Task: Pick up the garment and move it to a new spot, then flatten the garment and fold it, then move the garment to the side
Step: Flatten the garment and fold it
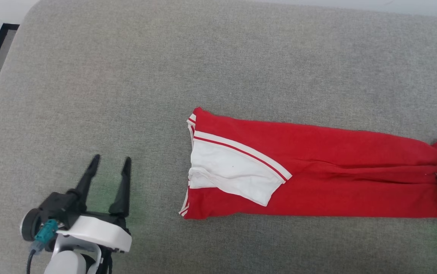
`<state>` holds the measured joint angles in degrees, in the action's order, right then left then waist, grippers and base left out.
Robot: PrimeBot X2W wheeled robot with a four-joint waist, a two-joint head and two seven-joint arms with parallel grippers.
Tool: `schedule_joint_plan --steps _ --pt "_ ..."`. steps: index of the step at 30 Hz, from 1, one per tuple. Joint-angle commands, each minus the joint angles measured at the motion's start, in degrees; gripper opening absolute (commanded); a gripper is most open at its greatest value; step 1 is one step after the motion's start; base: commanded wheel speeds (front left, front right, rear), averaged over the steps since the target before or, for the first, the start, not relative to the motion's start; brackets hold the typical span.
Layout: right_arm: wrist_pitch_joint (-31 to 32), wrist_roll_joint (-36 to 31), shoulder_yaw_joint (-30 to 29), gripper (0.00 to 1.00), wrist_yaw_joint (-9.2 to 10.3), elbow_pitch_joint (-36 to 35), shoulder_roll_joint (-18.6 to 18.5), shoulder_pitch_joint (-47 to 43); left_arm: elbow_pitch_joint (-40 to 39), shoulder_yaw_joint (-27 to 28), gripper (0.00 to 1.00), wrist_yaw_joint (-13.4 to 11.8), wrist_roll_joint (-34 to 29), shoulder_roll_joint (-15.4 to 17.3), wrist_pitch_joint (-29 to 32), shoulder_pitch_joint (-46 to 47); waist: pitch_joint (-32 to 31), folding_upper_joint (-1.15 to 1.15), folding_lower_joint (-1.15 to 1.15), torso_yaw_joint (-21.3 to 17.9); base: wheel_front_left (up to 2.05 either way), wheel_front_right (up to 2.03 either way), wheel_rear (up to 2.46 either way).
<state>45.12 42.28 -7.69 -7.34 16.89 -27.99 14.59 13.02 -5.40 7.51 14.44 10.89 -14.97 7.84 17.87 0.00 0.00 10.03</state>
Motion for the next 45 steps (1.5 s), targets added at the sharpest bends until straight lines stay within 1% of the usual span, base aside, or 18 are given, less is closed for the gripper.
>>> schedule_joint_plan --steps 1,6,7,16,20,21,27,34,38,42,45 --pt "1.6 0.2 1.6 0.00 -0.25 2.1 1.9 -2.5 -0.6 1.0 1.00 -0.1 -0.3 -0.5 -0.3 -0.4 0.1 0.00 0.00 -0.1 0.00 0.00 0.00" --pt "-0.1 0.1 -0.7 0.00 0.00 1.6 0.7 -2.0 -1.5 2.4 1.00 -0.1 -1.7 -0.9 -0.3 -0.9 0.3 0.00 0.00 -0.8 0.00 0.00 0.00" --pt "-0.6 0.2 -1.9 0.00 0.03 1.2 0.1 -1.7 -1.9 2.3 1.00 -0.1 -2.1 -0.9 -0.3 -0.7 0.3 0.00 0.00 -1.2 0.00 0.00 0.00" --pt "-2.6 -0.2 -8.8 0.00 -0.01 0.7 -3.8 -0.6 -4.6 0.2 1.00 -0.1 0.4 0.7 -0.3 -0.5 0.7 0.00 0.00 -4.4 0.00 0.00 0.00" --pt "-2.4 -1.2 -12.1 0.00 -0.03 1.6 -6.0 0.2 -6.3 -0.7 1.00 -0.1 1.7 1.7 -0.3 0.2 1.3 0.00 0.00 -5.6 0.00 0.00 0.00" --pt "-2.4 -1.2 -12.1 0.00 -0.03 1.6 -6.0 0.2 -6.3 -0.7 1.00 -0.1 1.7 1.7 -0.3 0.2 1.3 0.00 0.00 -5.6 0.00 0.00 0.00" --pt "-1.4 -2.5 -18.5 0.00 -0.10 2.4 -8.0 0.9 -7.3 -1.5 1.00 -0.1 2.5 3.3 -0.3 1.3 2.2 0.00 0.00 -6.8 0.00 0.00 0.00" --pt "-0.5 -3.9 -24.2 0.00 -0.12 3.0 -9.4 1.3 -8.2 -1.8 1.00 -0.1 3.4 4.4 -0.3 1.7 3.3 0.00 0.00 -7.4 0.00 0.00 0.00" --pt "-0.1 -3.5 -24.5 0.00 -0.12 2.4 -9.1 1.1 -7.9 -1.5 1.00 -0.1 2.7 4.1 -0.3 1.7 3.2 0.00 0.00 -7.6 0.00 0.00 0.00" --pt "0.5 -2.1 -22.2 0.00 -0.13 0.4 -8.7 -0.2 -7.3 -1.3 1.00 -0.1 2.0 3.9 -0.3 1.6 2.6 0.00 0.00 -7.6 0.00 0.00 0.00" --pt "1.3 -0.7 -19.8 0.00 -0.13 -3.0 -8.3 -1.3 -6.7 -1.2 1.00 -0.1 2.2 4.0 -0.3 1.8 2.0 0.00 0.00 -7.3 0.00 0.00 0.00"
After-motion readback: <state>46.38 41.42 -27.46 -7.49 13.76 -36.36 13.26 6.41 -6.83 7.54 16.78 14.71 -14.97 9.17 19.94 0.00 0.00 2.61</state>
